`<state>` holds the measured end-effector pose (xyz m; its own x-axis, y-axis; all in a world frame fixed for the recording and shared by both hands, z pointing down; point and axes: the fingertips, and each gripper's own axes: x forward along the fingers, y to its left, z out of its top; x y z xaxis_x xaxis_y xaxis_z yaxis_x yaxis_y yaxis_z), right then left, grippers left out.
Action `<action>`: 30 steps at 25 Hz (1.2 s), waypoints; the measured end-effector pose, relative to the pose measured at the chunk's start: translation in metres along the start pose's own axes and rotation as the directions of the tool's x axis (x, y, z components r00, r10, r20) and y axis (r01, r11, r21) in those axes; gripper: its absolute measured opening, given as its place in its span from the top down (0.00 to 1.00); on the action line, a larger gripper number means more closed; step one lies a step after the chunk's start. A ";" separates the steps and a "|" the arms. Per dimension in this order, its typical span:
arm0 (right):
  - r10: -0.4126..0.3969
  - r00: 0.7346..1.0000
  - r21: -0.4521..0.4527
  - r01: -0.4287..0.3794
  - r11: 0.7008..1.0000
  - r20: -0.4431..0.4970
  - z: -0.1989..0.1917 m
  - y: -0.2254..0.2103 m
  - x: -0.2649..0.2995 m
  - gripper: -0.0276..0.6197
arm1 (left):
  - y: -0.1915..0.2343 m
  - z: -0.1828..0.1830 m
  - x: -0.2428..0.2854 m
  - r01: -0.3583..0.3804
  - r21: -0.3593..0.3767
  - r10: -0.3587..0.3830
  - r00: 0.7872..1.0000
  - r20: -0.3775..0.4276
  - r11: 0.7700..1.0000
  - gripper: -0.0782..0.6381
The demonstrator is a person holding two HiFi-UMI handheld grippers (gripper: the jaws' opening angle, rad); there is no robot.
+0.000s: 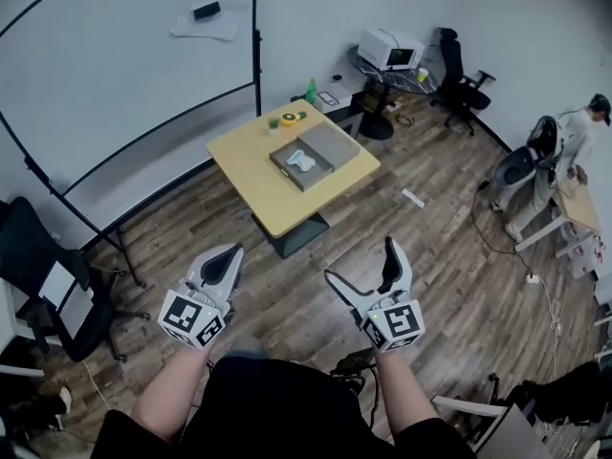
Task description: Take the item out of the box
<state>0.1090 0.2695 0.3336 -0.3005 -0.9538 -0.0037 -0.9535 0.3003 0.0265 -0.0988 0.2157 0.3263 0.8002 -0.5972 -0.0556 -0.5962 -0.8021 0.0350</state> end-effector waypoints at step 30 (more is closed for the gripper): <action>-0.023 0.979 -0.078 0.007 0.997 -0.200 -0.043 -0.148 0.391 0.03 | 0.305 -0.055 0.311 0.142 -0.135 -0.145 0.989 -0.018 0.981 0.89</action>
<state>0.1336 -0.1486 0.3716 -0.2676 -0.9434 0.1962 -0.9508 0.2915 0.1048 -0.0278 -0.2152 0.3749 0.8795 -0.4741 -0.0418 -0.4624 -0.8719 0.1610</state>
